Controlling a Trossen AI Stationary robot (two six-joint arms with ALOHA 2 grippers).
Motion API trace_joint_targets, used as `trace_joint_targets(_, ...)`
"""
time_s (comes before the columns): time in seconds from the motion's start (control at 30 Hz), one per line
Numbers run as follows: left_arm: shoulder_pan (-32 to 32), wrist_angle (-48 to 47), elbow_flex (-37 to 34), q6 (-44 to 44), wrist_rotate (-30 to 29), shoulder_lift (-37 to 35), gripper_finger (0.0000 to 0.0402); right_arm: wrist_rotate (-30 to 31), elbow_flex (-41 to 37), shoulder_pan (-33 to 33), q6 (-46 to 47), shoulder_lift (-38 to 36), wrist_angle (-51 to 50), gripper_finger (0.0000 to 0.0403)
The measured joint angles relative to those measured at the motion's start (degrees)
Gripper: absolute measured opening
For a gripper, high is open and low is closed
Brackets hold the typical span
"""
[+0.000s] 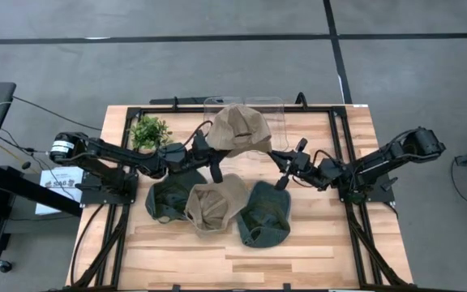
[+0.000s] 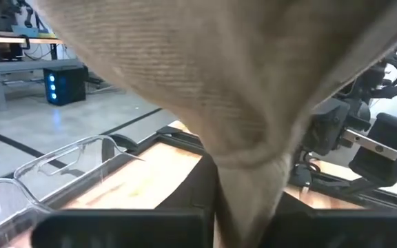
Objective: Pick & Place hat
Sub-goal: Put the right brown cap into the right transparent bin
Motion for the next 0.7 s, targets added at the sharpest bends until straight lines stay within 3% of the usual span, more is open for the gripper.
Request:
trace_joint_targets(0.13,0.00,0.01,0.00,0.18,0.10,0.00,0.0021,-0.83,-0.02,0.02,0.13,0.00,-0.09,0.0024)
trace_joint_targets(0.4,-0.09,-0.44,0.04,2.44,0.21,0.02,0.0020,-1.29,-0.01,0.09,0.17,0.04,-1.33,0.0106)
trace_joint_targets(0.7,0.72,-6.26,0.09,9.05,-9.50,-0.20,0.0016,-0.09,-0.02,2.69,0.11,-2.81,-4.26,0.0171)
